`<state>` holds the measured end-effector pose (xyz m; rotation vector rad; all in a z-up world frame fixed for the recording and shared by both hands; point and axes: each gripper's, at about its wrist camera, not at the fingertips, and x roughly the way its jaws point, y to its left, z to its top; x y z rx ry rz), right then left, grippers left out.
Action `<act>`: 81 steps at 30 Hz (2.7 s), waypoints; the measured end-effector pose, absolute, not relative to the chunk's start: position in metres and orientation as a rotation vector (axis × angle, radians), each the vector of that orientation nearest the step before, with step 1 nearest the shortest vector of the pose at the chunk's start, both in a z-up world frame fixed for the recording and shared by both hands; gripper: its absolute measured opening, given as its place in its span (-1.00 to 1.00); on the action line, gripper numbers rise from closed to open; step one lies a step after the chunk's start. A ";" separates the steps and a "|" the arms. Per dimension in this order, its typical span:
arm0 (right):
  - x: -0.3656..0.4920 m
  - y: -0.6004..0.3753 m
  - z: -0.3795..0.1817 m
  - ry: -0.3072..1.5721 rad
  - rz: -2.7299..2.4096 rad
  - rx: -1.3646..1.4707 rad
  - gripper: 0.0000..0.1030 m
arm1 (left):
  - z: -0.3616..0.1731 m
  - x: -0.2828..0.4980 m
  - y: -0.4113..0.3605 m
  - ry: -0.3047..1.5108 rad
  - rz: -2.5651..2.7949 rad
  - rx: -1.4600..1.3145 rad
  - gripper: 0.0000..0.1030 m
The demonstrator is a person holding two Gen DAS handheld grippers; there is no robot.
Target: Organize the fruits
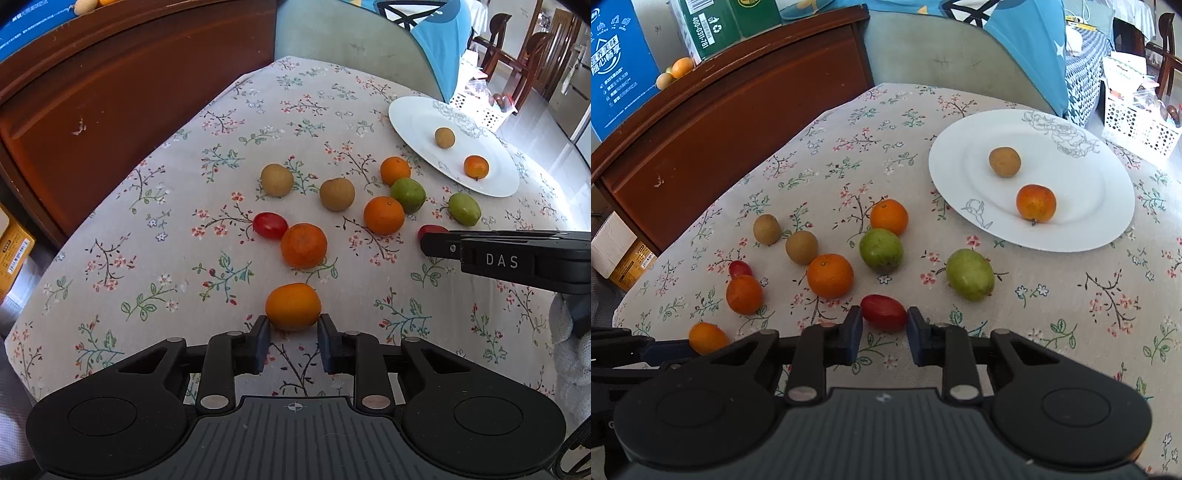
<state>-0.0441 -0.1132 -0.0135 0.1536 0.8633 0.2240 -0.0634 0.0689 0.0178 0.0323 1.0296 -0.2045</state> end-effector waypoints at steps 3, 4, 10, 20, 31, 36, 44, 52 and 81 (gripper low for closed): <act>-0.045 -0.115 -0.010 0.860 0.233 0.164 -0.50 | 0.019 -0.063 0.069 1.024 -0.199 0.027 -0.52; -0.046 -0.115 -0.009 0.856 0.235 0.166 -0.50 | 0.020 -0.063 0.069 1.019 -0.198 0.024 -0.52; -0.048 -0.124 0.005 0.836 0.251 0.204 -0.50 | 0.029 -0.060 0.069 0.987 -0.200 0.000 -0.52; -0.048 -0.157 0.045 0.768 0.245 0.239 -0.50 | 0.061 -0.040 0.049 0.917 -0.249 -0.001 -0.52; -0.026 -0.210 0.059 0.705 0.134 0.294 -0.50 | 0.087 0.004 0.009 0.843 -0.360 0.017 -0.52; -0.011 -0.226 0.051 0.713 0.081 0.323 -0.50 | 0.084 0.022 -0.015 0.840 -0.414 0.025 -0.52; 0.006 -0.239 0.037 0.748 0.040 0.333 -0.50 | 0.072 0.044 -0.048 0.858 -0.475 0.045 -0.52; 0.018 -0.244 0.025 0.788 0.017 0.355 -0.50 | 0.051 0.063 -0.067 0.910 -0.502 0.067 -0.52; 0.005 -0.229 0.042 0.751 0.055 0.389 -0.20 | 0.091 0.066 -0.039 0.894 -0.430 0.033 0.36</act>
